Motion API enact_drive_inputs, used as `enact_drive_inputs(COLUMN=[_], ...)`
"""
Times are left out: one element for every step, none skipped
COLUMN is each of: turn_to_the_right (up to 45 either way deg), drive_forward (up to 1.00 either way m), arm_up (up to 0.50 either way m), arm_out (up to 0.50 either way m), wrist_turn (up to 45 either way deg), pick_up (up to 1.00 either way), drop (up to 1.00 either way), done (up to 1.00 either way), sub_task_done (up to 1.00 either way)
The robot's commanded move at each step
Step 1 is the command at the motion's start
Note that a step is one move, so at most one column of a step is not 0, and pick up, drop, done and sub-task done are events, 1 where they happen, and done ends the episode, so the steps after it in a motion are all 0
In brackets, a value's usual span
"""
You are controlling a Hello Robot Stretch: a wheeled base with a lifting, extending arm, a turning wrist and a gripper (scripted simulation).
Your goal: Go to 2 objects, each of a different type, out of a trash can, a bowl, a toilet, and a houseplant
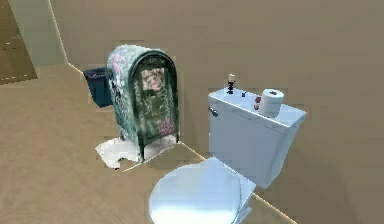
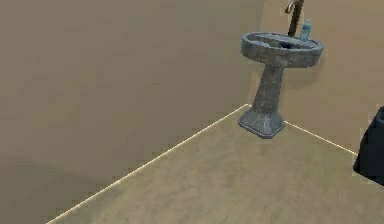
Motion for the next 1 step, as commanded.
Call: enact_drive_inputs(turn_to_the_right=[45.0], drive_forward=[0.0], arm_up=[0.0], arm_out=[0.0], wrist_turn=[0.0], pick_up=[0.0], drop=[0.0], done=[0.0], sub_task_done=[0.0])
